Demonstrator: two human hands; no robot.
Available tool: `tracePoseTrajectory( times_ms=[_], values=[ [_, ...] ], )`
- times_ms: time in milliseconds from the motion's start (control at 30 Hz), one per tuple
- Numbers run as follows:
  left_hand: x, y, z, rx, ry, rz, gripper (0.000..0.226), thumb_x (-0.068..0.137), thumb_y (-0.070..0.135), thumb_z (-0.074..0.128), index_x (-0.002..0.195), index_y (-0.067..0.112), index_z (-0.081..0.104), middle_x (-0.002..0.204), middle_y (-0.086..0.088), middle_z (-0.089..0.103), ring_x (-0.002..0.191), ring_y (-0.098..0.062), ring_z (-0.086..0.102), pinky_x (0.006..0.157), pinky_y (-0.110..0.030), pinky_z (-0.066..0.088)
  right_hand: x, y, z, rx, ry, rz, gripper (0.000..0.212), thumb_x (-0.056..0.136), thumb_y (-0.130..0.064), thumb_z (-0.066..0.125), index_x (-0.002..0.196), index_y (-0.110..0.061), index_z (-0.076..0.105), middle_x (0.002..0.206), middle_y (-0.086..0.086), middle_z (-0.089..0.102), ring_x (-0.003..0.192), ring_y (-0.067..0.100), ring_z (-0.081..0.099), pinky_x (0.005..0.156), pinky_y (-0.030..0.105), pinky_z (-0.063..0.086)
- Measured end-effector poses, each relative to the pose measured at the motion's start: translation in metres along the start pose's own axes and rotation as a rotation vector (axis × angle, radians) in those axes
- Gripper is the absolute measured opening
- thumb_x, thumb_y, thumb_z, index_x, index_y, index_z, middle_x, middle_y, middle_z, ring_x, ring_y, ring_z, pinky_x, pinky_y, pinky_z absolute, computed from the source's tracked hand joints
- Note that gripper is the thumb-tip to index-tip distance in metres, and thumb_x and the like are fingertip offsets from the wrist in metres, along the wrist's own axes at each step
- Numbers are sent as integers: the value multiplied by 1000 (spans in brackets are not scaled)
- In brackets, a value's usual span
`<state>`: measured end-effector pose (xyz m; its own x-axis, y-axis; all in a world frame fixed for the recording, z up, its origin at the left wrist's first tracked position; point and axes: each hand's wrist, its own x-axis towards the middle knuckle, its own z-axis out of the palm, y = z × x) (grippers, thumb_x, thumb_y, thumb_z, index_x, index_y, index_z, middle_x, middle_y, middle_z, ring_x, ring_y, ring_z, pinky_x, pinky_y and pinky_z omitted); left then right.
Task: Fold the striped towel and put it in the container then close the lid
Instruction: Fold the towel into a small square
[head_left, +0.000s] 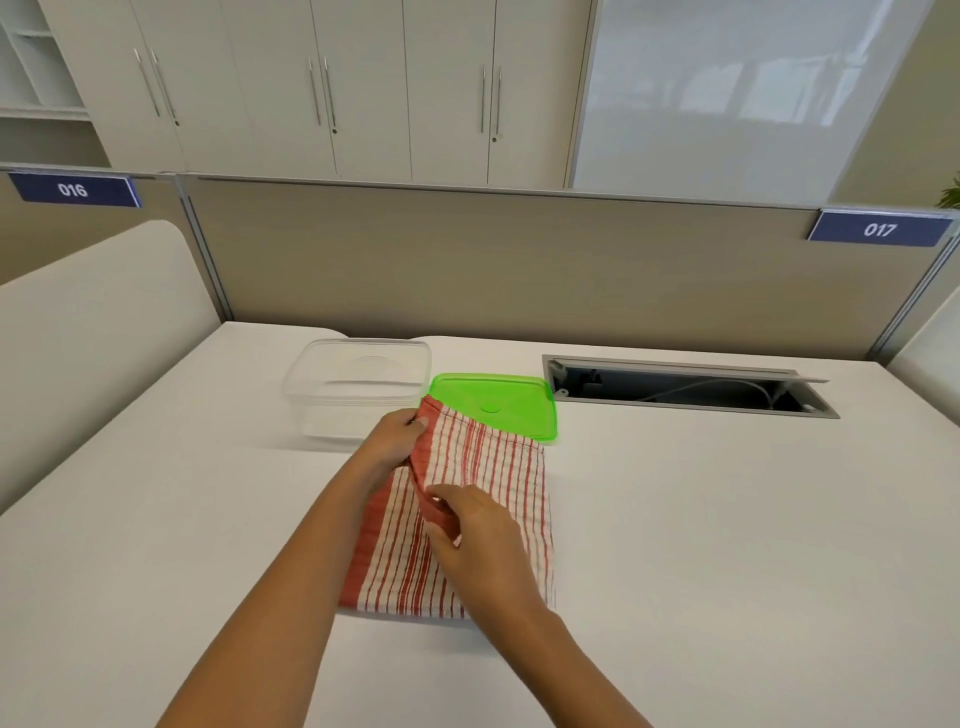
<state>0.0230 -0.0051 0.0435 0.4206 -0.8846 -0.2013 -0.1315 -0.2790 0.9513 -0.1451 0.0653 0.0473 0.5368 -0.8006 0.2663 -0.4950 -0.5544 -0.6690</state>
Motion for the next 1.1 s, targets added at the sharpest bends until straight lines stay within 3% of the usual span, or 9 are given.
tracePoseTrajectory(
  times_ms=[100,200,333,567,667,733,867,967,1100],
  values=[
    [4,-14,-11,-29,49,-25,30,96,6,41,119,-2,58,123,-23,61,98,-25,58,87,-37,49,1,-4,19,19,-29,-19,32,92,-19,52,124,-22,55,118,-4,62,104,10,56,95,23,46],
    [8,-30,-19,32,124,-42,28,94,8,45,116,-1,61,121,-23,63,106,-33,61,98,-44,48,0,-4,38,19,-66,-29,32,94,-19,50,126,-22,53,122,-2,60,110,11,54,98,21,42],
    [8,-53,-24,89,192,-67,28,93,11,48,114,3,64,120,-20,65,111,-35,60,100,-48,45,-1,-2,59,9,-119,-31,34,94,-16,50,128,-20,52,125,0,57,113,12,52,102,24,41],
    [8,-72,-24,161,306,-37,28,91,14,53,116,7,64,122,-14,65,112,-30,58,103,-41,43,-14,3,88,-35,-265,-92,39,92,-12,52,131,-16,47,128,4,54,114,18,52,101,27,41],
    [7,-74,-24,216,321,8,27,90,13,55,115,8,65,116,-15,68,105,-30,60,97,-36,44,-17,10,92,-31,-343,-131,41,92,-12,54,132,-16,47,130,5,54,117,19,51,102,28,41],
    [7,-76,-23,269,346,33,27,89,12,56,114,6,65,109,-17,69,100,-31,61,90,-31,42,-12,16,86,24,-303,-89,36,93,-17,52,129,-19,52,127,1,57,115,16,53,102,27,42],
    [0,-80,-18,314,385,19,31,87,12,58,117,4,61,108,-19,68,103,-33,60,91,-35,44,12,44,56,60,-22,82,31,94,-21,50,125,-23,55,125,-4,59,115,9,51,104,27,42],
    [-6,-84,-12,355,385,51,33,87,9,57,119,5,60,111,-20,67,102,-33,61,90,-37,46,29,77,34,-147,83,120,40,95,-22,46,135,-21,46,138,0,49,128,15,40,108,27,31],
    [-8,-84,-8,404,387,157,38,90,1,49,126,9,56,118,-19,63,107,-32,58,95,-39,45,35,112,27,-377,-87,151,53,100,-35,26,149,-23,11,160,-4,8,147,15,6,119,34,10]
  ],
)
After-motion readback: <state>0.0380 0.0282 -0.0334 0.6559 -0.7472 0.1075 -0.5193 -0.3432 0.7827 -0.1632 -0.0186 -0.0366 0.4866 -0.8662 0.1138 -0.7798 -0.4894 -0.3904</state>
